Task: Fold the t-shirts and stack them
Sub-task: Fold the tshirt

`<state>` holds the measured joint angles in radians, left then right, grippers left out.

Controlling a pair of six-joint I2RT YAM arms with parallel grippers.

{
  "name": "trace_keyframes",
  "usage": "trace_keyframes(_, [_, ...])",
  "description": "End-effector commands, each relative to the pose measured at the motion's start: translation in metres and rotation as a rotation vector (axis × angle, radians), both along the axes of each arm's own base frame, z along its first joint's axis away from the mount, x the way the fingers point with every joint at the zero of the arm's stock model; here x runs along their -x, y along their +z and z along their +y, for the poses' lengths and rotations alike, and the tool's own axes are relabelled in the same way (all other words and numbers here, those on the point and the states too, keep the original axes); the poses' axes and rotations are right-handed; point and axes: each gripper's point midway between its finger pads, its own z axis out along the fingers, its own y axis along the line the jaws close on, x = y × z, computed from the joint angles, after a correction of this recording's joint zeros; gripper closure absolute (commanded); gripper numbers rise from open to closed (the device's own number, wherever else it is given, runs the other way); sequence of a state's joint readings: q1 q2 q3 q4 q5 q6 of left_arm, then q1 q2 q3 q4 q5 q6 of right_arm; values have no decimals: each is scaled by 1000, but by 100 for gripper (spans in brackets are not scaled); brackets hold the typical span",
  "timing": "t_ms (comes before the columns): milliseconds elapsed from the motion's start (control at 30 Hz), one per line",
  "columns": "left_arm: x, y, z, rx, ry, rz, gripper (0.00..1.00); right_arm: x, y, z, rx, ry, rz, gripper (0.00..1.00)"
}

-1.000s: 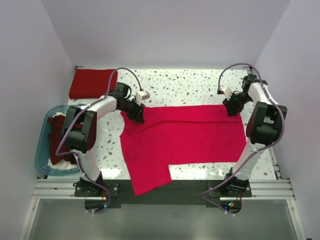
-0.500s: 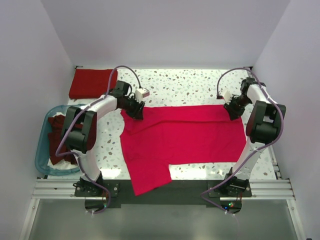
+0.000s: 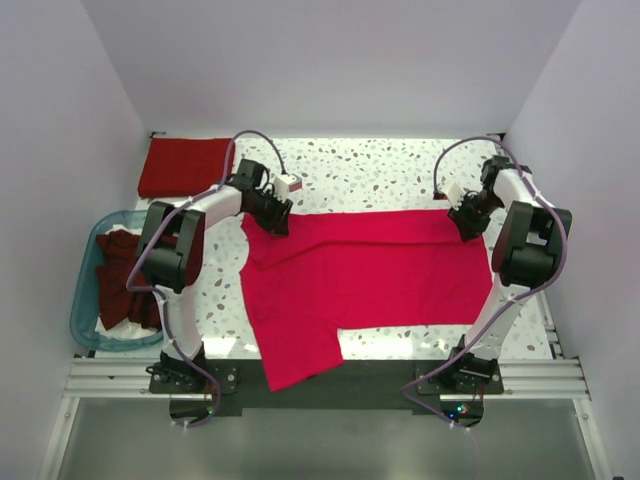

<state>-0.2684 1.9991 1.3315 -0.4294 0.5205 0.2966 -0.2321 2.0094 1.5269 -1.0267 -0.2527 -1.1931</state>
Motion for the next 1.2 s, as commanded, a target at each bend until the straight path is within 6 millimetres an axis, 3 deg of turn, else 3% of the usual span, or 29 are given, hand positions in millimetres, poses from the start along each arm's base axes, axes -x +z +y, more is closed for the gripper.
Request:
trace_keyframes(0, [-8, 14, -15, 44, -20, -41, 64, 1, 4, 0, -9, 5, -2, 80])
trace_keyframes(367, [15, 49, -32, 145, -109, -78, 100, -2, 7, 2, -22, -6, -9, 80])
trace_keyframes(467, [30, 55, -39, 168, -148, -62, 100, -3, 10, 3, -31, -13, -11, 80])
trace_keyframes(600, [65, 47, -47, 178, -204, -5, 100, -1, 15, 7, -43, -12, -15, 80])
trace_keyframes(700, [72, 48, -47, 182, -191, -21, 100, 0, 18, 9, -57, -22, -17, 79])
trace_keyframes(867, [41, 62, -36, 147, -72, -104, 78, -5, 34, 21, -114, -56, -47, 76])
trace_keyframes(1000, [5, 64, -19, 106, -13, -132, 74, -8, 37, 25, -131, -78, -44, 75])
trace_keyframes(1167, [-15, 40, -11, 44, -25, -99, 70, -8, 34, 21, -109, -83, -38, 75])
